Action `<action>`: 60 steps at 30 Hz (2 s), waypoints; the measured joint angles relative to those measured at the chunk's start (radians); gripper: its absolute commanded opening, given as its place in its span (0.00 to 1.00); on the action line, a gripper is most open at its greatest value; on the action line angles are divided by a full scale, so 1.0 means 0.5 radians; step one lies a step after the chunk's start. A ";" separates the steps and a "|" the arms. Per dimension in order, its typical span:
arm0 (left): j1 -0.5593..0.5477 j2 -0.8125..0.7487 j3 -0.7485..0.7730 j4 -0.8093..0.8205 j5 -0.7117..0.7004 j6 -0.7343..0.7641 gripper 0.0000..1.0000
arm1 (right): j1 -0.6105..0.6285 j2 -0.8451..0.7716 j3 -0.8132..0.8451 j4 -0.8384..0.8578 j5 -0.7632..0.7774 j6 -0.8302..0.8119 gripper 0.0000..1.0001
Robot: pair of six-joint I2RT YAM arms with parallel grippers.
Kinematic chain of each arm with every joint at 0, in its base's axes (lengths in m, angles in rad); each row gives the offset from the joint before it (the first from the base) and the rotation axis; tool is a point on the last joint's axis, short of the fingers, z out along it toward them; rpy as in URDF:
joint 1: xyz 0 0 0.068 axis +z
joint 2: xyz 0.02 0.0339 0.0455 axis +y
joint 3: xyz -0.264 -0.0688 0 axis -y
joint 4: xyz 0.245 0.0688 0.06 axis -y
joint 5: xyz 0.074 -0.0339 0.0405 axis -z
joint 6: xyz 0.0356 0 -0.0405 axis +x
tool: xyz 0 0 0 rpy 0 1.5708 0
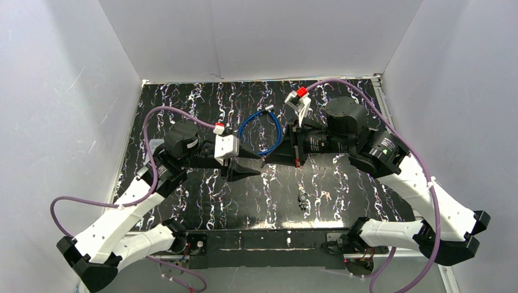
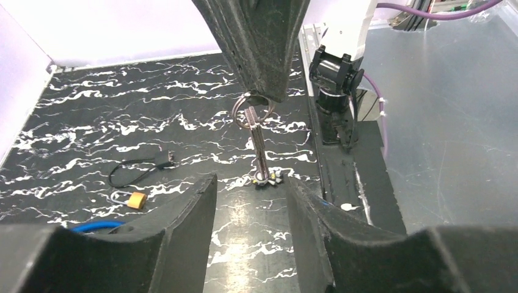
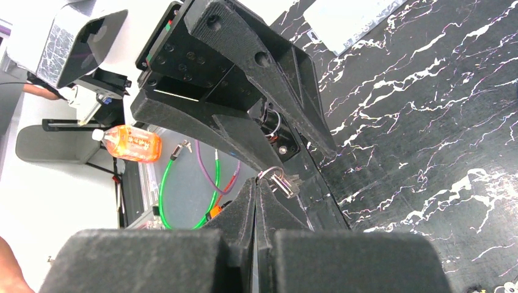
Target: Unlock with the key
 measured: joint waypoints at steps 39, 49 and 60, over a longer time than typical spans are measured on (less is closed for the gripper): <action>-0.065 -0.029 0.103 -0.142 -0.001 -0.013 0.00 | -0.001 -0.063 -0.070 0.092 0.030 0.010 0.01; -0.066 -0.040 0.150 -0.095 -0.115 0.083 0.00 | 0.000 -0.033 -0.090 0.066 -0.009 0.012 0.01; -0.066 -0.046 0.133 -0.200 -0.129 0.231 0.06 | 0.000 -0.037 -0.102 0.071 -0.011 0.024 0.01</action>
